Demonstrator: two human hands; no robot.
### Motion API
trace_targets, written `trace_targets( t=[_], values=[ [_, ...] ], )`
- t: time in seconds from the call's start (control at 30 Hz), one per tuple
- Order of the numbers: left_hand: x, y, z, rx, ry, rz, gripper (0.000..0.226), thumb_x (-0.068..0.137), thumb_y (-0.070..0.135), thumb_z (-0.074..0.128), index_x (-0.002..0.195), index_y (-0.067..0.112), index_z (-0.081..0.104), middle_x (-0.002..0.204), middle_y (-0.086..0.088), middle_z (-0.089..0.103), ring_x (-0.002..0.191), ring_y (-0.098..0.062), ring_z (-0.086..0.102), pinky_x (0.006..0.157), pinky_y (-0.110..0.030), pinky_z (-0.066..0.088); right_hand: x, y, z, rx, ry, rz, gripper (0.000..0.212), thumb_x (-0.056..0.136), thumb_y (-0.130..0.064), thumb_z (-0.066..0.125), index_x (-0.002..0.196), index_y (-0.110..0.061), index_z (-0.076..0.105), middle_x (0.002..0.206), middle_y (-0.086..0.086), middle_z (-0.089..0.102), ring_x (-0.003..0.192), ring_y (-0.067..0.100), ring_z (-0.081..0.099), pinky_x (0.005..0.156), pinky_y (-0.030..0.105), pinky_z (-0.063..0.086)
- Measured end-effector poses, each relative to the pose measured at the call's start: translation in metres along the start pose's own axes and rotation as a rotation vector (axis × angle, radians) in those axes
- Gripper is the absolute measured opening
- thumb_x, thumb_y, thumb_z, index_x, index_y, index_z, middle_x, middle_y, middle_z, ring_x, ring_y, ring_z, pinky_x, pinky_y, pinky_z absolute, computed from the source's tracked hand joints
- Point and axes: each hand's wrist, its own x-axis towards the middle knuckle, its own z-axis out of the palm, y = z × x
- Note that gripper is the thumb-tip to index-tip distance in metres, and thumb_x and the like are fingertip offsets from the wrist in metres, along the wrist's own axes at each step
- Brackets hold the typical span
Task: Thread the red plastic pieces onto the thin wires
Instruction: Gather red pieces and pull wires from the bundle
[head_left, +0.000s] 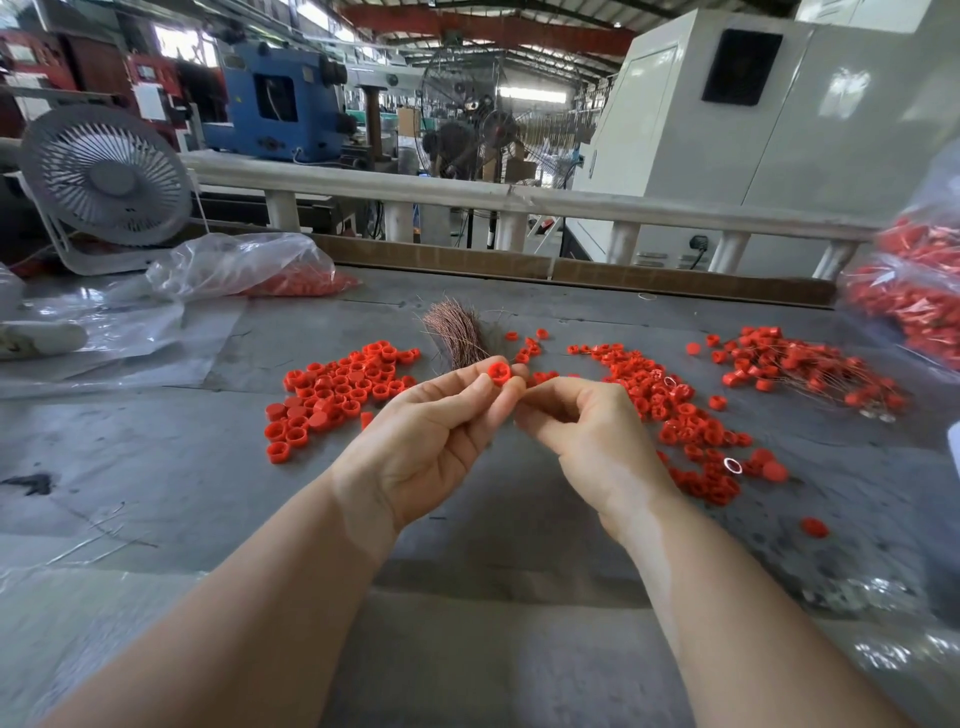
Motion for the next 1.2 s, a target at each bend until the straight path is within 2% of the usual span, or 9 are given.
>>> trace_targets(
  t=[0.27,0.33,0.47,0.53,0.7,0.83,0.93,1.0,1.2],
  values=[
    [0.001,-0.002,-0.002,0.114,0.04,0.031,0.03,0.066,0.005,0.059,0.095,-0.002,0.061,0.081,-0.012,0.071,0.073,-0.019,0.071,0.067,-0.026,0.059,-0.002,0.0,-0.001,-0.096,-0.034,0.046,0.018,0.084,-0.01,0.067,0.074,-0.025,0.07,0.074,-0.008,0.07,0.069,-0.003,0.059,0.065,0.004,0.044],
    [0.001,-0.002,-0.002,0.13,0.065,0.029,0.029,0.066,0.004,0.058,0.094,-0.003,0.061,0.08,-0.013,0.071,0.073,-0.019,0.071,0.067,-0.027,0.059,0.001,0.003,-0.005,-0.169,0.076,0.046,0.022,0.083,-0.007,0.066,0.072,-0.026,0.068,0.075,-0.01,0.068,0.073,0.001,0.061,0.067,0.007,0.045],
    [0.002,-0.004,-0.003,0.175,0.133,0.003,0.013,0.083,-0.002,0.053,0.092,-0.003,0.061,0.076,-0.012,0.071,0.069,-0.018,0.07,0.067,-0.028,0.058,0.012,0.009,-0.023,-0.232,0.493,0.098,0.028,0.081,-0.001,0.062,0.067,-0.024,0.064,0.067,-0.008,0.062,0.071,0.015,0.059,0.066,0.023,0.04],
    [0.003,-0.005,-0.004,0.21,0.161,0.004,0.012,0.088,-0.004,0.049,0.091,-0.004,0.061,0.073,-0.012,0.07,0.066,-0.017,0.07,0.066,-0.027,0.058,0.014,0.013,-0.029,-0.268,0.579,0.156,0.03,0.083,-0.001,0.059,0.067,-0.026,0.062,0.071,-0.004,0.062,0.075,0.021,0.061,0.067,0.027,0.042],
    [0.003,-0.008,-0.003,0.297,0.178,0.01,0.011,0.09,-0.004,0.05,0.088,-0.004,0.061,0.07,-0.012,0.068,0.059,-0.013,0.067,0.061,-0.024,0.058,0.01,0.011,-0.027,-0.503,0.519,0.274,0.027,0.086,-0.003,0.051,0.079,-0.026,0.062,0.087,0.001,0.066,0.09,0.028,0.06,0.091,0.046,0.045],
    [0.002,-0.008,-0.002,0.315,0.172,0.015,0.012,0.089,-0.003,0.051,0.085,-0.004,0.062,0.068,-0.011,0.068,0.058,-0.013,0.066,0.061,-0.023,0.058,0.006,0.005,-0.029,-0.744,0.459,0.336,0.021,0.083,-0.006,0.057,0.082,-0.026,0.063,0.097,0.002,0.067,0.102,0.029,0.057,0.098,0.043,0.038],
    [0.002,-0.008,-0.003,0.311,0.171,0.015,0.012,0.089,-0.004,0.051,0.085,-0.003,0.062,0.069,-0.012,0.069,0.058,-0.013,0.067,0.061,-0.023,0.058,0.002,0.003,-0.031,-0.848,0.374,0.382,0.004,0.083,-0.018,0.063,0.081,-0.021,0.063,0.092,0.002,0.067,0.091,0.029,0.057,0.087,0.036,0.043],
    [0.001,-0.008,-0.003,0.314,0.167,0.015,0.012,0.089,-0.004,0.051,0.085,-0.003,0.063,0.069,-0.012,0.069,0.059,-0.013,0.067,0.061,-0.023,0.058,0.001,0.003,-0.031,-0.922,0.308,0.414,0.006,0.083,-0.025,0.065,0.087,-0.02,0.064,0.09,0.003,0.066,0.085,0.029,0.057,0.072,0.03,0.04],
    [0.001,-0.008,-0.002,0.314,0.143,0.005,0.012,0.089,-0.003,0.052,0.086,-0.003,0.063,0.069,-0.011,0.069,0.06,-0.012,0.067,0.062,-0.022,0.058,0.001,0.005,-0.029,-1.029,0.305,0.379,0.016,0.082,-0.006,0.064,0.091,-0.019,0.064,0.077,0.002,0.052,0.075,0.027,0.05,0.063,0.027,0.036]
  ],
)
